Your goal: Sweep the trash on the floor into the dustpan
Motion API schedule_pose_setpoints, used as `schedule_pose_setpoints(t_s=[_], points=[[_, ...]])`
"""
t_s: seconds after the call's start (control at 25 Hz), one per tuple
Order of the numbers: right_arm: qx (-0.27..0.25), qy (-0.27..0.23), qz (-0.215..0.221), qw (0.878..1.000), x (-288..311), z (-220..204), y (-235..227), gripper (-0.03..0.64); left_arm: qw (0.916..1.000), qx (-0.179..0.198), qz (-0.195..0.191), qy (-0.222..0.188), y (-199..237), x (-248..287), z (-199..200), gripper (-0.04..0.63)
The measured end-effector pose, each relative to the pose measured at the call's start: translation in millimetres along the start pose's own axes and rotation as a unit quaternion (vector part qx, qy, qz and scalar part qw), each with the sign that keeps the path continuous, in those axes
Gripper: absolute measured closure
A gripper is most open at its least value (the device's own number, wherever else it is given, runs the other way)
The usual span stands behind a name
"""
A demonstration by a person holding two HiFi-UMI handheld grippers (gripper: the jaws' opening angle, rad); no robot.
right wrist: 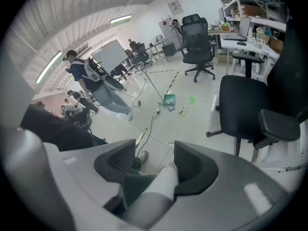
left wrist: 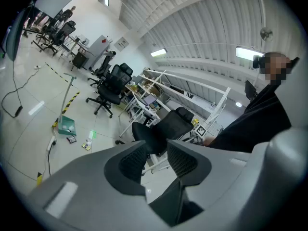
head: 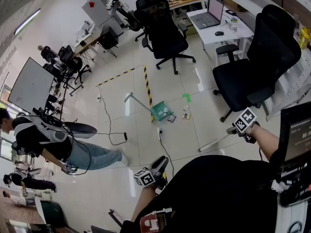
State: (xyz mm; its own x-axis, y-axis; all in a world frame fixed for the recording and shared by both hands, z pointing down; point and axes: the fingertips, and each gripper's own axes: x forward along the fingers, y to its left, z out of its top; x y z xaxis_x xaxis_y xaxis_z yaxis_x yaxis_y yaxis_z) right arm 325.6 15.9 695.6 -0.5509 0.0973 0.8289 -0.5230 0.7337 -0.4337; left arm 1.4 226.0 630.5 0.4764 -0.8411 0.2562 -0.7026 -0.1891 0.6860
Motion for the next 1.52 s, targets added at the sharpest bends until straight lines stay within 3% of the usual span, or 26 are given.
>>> schedule_pose_setpoints(t_s=[0.36,0.64,0.88,1.12,1.28,1.52], points=[[0.005,0.003,-0.008,1.0,3.0,17.3,-22.7,0.367,1.0,-0.004,-0.001,-0.003,6.2,17.3,8.3,0.456],[0.014,0.004,-0.027,1.0,26.4,67.6,-22.3,0.367,0.9995,-0.02,-0.021,-0.01,71.3,27.7,41.8,0.456],[0.024,0.012,-0.065,0.998,54.9,152.7,-8.0,0.368,0.9976,-0.026,-0.063,0.014,157.3,38.0,101.7,0.456],[0.025,0.015,-0.102,0.994,87.1,269.9,14.6,0.371,0.9954,0.0,-0.085,0.045,240.5,11.1,198.4,0.456],[-0.003,0.022,-0.106,0.994,120.7,345.8,19.9,0.371,0.9975,0.002,-0.059,0.039,297.5,-2.5,243.0,0.456],[-0.039,0.036,-0.088,0.995,169.5,439.9,7.6,0.374,0.9996,-0.019,-0.015,0.014,336.5,-13.9,280.3,0.457]])
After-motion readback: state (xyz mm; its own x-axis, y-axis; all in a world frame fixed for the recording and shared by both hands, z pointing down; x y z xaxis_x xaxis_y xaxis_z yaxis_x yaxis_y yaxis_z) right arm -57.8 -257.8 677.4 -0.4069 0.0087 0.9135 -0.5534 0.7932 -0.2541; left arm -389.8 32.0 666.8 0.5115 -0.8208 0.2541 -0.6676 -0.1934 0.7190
